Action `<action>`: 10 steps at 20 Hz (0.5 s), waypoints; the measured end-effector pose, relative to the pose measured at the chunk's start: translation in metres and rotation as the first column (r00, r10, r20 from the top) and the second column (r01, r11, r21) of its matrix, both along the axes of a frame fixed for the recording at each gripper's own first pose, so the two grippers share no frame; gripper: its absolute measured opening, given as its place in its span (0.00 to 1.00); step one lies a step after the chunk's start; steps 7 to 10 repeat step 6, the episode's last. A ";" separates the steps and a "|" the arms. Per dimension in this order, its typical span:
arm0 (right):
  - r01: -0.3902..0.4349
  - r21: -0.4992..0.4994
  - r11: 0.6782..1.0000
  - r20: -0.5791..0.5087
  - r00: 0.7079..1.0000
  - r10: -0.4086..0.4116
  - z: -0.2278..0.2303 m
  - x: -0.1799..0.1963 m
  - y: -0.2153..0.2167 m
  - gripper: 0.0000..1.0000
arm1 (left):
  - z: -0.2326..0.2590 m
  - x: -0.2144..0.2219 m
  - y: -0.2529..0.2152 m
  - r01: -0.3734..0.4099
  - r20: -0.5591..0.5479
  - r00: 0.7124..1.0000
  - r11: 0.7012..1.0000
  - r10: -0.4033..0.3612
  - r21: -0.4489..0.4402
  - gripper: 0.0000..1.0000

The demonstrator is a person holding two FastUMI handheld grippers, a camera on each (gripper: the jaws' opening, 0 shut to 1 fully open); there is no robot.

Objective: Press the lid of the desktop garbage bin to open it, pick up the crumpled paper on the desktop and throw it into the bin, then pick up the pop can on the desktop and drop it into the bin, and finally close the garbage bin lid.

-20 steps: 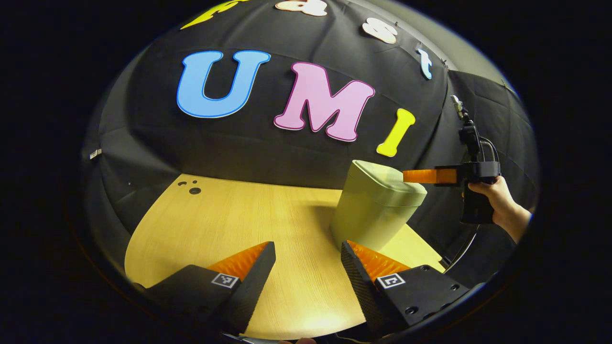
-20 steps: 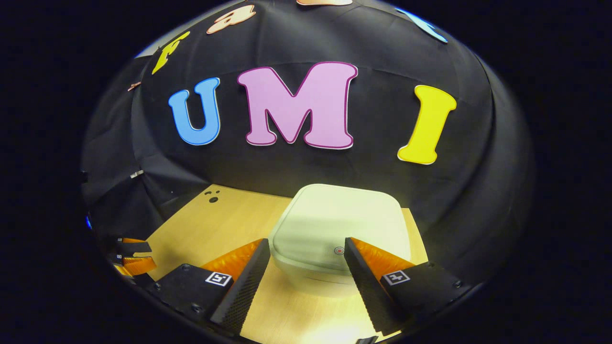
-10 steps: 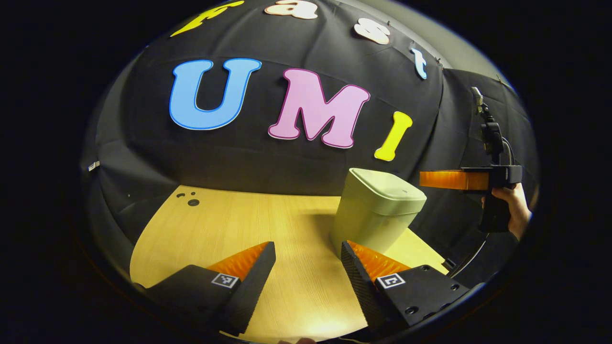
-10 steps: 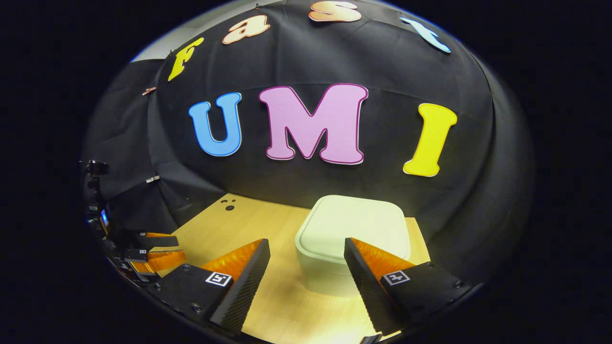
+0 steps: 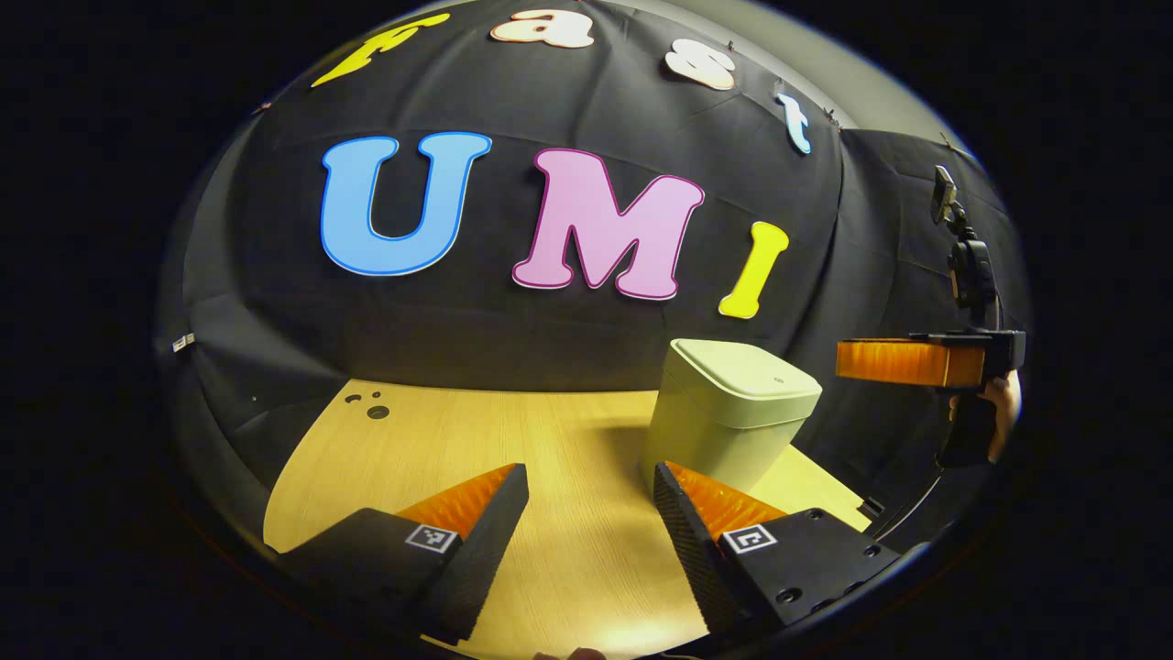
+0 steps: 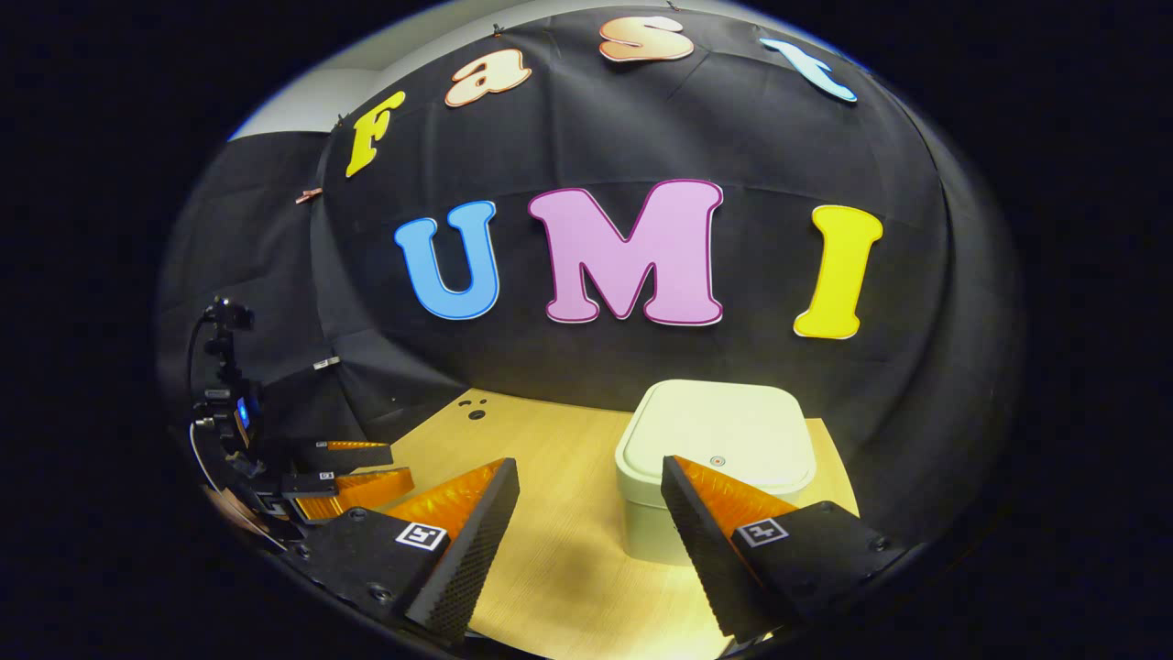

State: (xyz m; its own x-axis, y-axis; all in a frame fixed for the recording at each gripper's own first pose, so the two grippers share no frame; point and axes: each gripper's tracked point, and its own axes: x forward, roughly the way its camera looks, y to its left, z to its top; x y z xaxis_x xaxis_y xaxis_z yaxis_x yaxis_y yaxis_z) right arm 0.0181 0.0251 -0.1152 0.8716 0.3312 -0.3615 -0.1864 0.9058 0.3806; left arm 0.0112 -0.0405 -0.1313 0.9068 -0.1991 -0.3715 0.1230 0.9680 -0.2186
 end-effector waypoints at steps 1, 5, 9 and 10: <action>-0.005 0.002 1.000 0.002 1.000 0.005 -0.002 -0.004 0.005 0.98 | 0.002 0.001 0.000 0.000 0.006 1.000 1.000 0.000 0.000 0.90; -0.020 0.007 1.000 -0.014 1.000 0.020 -0.014 -0.017 0.024 0.99 | 0.008 0.002 -0.001 0.013 0.029 0.999 1.000 -0.013 0.007 0.90; -0.019 0.002 1.000 -0.019 1.000 0.019 -0.017 -0.019 0.026 0.98 | 0.008 0.003 -0.001 0.019 0.032 0.999 1.000 -0.019 0.013 0.90; -0.019 0.002 1.000 -0.019 1.000 0.019 -0.017 -0.019 0.026 0.98 | 0.008 0.003 -0.001 0.019 0.032 0.999 1.000 -0.019 0.013 0.90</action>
